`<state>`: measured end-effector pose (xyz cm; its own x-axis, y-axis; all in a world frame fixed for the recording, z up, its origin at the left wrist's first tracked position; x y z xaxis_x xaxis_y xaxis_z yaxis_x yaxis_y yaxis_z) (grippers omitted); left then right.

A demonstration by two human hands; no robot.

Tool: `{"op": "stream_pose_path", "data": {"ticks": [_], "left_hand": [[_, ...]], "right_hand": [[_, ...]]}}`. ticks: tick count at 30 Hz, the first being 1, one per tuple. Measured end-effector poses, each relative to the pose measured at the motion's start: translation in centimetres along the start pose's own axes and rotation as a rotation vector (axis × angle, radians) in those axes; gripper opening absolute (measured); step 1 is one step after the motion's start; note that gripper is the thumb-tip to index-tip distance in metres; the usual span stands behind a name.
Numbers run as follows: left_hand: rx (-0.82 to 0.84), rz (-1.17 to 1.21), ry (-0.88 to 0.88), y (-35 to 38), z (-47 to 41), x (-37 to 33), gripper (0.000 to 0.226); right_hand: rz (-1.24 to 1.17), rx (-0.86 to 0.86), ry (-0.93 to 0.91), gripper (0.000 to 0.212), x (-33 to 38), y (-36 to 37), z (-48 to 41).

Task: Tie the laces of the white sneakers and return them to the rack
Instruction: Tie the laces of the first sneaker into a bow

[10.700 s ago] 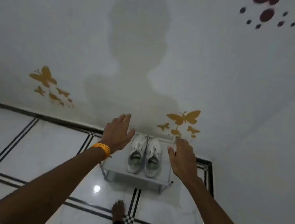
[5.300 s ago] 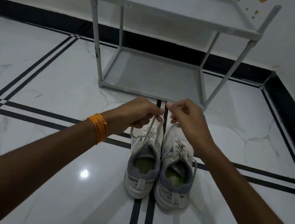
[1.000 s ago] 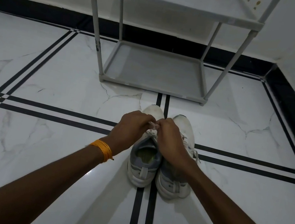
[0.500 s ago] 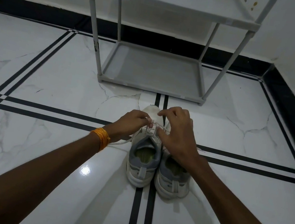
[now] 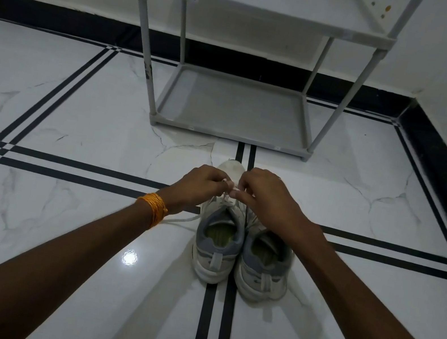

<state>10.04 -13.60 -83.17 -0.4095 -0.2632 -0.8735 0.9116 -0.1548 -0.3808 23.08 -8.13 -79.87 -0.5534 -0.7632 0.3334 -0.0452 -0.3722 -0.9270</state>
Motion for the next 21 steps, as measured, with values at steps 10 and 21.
{"op": "stream_pose_path", "data": {"ticks": [10,21], "left_hand": [[-0.377,-0.426,0.033,-3.0,1.7,3.6,0.029],[-0.405,-0.544,-0.170,-1.9,1.6,6.9,0.034]], "right_hand": [[0.002,0.088,0.106,0.019,-4.1,0.5,2.8],[0.119,0.268,0.169,0.015,-4.7,3.3,3.8]]}}
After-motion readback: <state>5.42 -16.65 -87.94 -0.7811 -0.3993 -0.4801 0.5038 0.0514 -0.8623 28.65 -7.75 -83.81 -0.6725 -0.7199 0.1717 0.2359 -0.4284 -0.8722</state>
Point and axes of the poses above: each hand's wrist, its own z-axis away from the middle knuckle, its own y-axis out of the palm, x = y × z, the point moved 4 cm from there along -z, towards the middle knuckle, and after that the axes turned 15 degrees about x, right-handed, at the moved point
